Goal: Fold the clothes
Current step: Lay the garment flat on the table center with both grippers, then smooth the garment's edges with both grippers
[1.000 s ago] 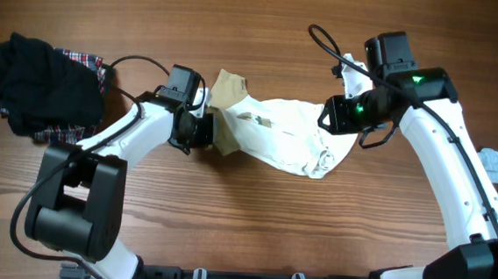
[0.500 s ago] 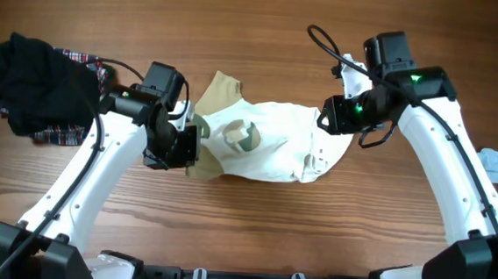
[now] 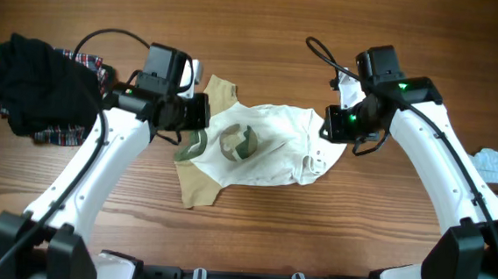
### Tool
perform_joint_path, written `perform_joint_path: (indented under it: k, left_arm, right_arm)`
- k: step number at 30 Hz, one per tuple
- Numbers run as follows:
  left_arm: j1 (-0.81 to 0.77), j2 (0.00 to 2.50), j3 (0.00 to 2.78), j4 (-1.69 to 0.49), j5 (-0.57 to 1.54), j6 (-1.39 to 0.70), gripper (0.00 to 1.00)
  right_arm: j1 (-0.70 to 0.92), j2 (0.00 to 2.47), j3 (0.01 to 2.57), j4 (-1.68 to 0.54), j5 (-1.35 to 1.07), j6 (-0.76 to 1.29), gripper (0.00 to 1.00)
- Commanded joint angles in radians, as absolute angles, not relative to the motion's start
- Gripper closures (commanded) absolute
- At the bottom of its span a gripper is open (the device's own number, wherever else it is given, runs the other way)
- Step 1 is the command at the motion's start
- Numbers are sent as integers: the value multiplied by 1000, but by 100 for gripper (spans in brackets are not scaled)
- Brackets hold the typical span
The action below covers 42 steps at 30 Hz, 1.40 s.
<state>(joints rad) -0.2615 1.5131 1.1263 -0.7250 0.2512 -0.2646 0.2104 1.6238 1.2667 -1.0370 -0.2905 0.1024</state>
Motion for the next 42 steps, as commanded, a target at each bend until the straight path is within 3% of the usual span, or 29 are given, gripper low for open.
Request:
perform_joint_path:
  k: [1,4,7,16,19,24,26,28,30,32,37,42]
  left_arm:
    - [-274,1682,1130,-528,238,-242,96]
    - [-298,1847,1130,-398,238,-239,96]
    - [-299,1965,1130,-342,233,-239,96]
    - [-288,1976,1130,-330,148,-239,96]
    - [-276,1976,1130,-336,147,-239,96]
    - [-207,1976,1130,-336,147,-239,96]
    - [-164,1976,1130,-333,167,-239,96]
    - [-160,1975,1132,-325,167,-238,96]
    - [-160,1969,1161,-343,196,-229,86]
    - [-160,1956,1191,-372,241,-215,82]
    - [-173,1895,1219,-427,262,-216,55]
    - [-213,1890,1219,-558,302,-216,57]
  right_arm:
    - [213,1676,1246,-1087,-290,243,91]
    - [245,1699,1216,-1117,-290,243,87]
    - [300,1701,1115,-995,-315,197,86]
    - [328,1703,790,-588,-303,267,89]
    - [328,1702,780,-734,-167,353,95]
    - [327,1695,815,-857,-219,503,95]
    - [327,1695,815,-875,-253,527,94]
    - [327,1692,817,-803,-273,485,87]
    - [327,1653,836,-694,-320,344,81]
    - [327,1600,881,-688,-316,331,79]
    - [327,1538,1006,-678,-316,344,84]
    - [327,1596,1006,-437,-315,230,76]
